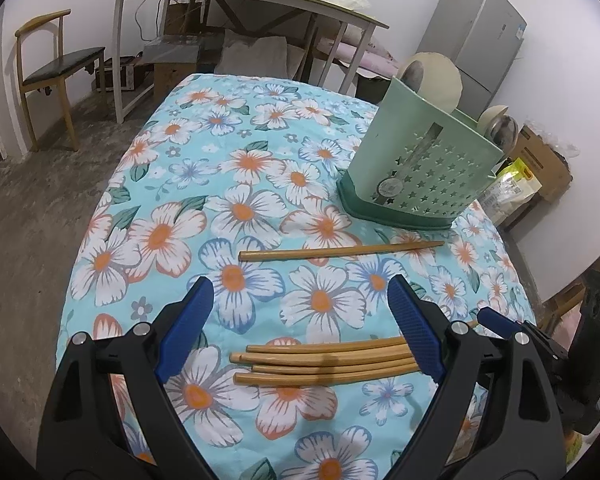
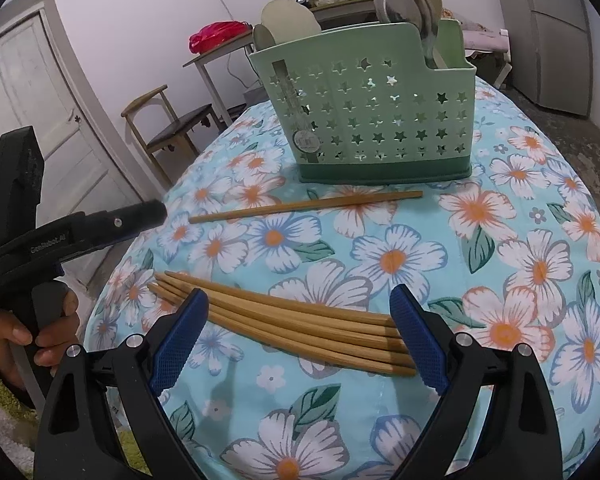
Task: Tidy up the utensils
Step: 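Move both grippers over the bamboo chopsticks lying on the cloth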
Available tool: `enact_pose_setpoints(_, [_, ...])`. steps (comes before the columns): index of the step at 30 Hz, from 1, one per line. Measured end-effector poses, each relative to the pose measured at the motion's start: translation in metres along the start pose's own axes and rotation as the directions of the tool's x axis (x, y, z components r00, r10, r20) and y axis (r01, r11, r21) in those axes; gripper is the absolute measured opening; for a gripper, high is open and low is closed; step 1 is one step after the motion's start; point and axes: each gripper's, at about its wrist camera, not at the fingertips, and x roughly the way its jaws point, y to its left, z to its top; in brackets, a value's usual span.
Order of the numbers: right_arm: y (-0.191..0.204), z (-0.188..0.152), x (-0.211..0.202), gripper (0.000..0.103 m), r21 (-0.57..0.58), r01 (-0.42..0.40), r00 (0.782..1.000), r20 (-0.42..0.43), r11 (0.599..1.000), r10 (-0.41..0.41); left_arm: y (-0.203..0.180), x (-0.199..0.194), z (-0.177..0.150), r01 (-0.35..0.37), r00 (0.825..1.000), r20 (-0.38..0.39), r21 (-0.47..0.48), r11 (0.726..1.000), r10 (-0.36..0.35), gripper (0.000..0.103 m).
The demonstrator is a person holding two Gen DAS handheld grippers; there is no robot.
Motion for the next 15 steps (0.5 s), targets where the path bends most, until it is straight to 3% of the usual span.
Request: enact_pose_setpoints(15, [0.0011, 0.0006, 0.0014, 0.089, 0.0, -0.024, 1.0, -0.003, 1.0, 0.024, 0.0023, 0.0018, 0.0003, -0.005, 1.0, -0.01, -0.01, 1.0, 0.005, 0.085])
